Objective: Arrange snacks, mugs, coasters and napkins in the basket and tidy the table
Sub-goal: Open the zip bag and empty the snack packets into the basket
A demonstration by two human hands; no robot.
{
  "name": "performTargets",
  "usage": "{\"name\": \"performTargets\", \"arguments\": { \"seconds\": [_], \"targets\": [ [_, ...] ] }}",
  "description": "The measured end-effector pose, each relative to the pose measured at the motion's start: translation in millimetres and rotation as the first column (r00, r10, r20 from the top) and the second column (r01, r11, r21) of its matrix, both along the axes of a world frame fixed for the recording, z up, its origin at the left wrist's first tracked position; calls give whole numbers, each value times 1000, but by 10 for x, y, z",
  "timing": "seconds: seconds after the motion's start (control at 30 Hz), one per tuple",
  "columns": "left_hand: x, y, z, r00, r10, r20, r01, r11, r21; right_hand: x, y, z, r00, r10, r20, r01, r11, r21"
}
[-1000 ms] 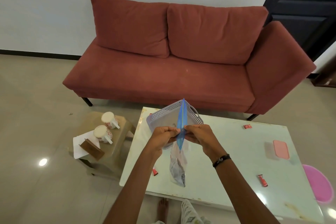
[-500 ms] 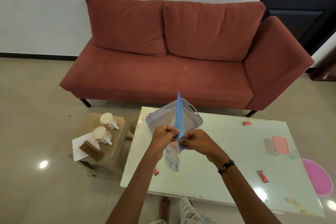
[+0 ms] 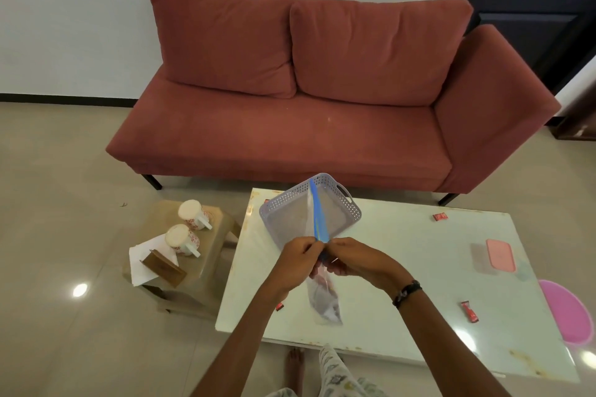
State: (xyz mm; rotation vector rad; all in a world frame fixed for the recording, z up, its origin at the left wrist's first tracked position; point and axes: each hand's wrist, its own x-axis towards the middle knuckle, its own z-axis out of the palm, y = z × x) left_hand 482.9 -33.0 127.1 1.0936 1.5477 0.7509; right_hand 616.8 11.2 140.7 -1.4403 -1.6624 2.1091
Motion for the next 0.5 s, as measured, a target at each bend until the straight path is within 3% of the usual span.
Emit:
{"name": "performTargets", "arguments": {
  "seconds": [0.1, 0.27, 0.37, 0.5],
  "targets": [
    [5, -15, -19, 991, 68, 113, -57, 994, -96, 17, -18, -48, 996, -2, -84, 3, 1000, 6],
    [-7, -12, -4, 982, 12, 189, 26, 980, -197, 29, -85, -186, 991, -68, -112, 72, 997, 28],
    [33, -28, -27, 979, 5, 203, 30, 985, -169, 49, -139, -237, 980, -144, -136, 149, 988, 29],
    [116, -85, -95, 939, 141, 313, -118, 989, -93, -11, -251, -228, 913, -339, -228, 348, 938, -2]
  ]
}}
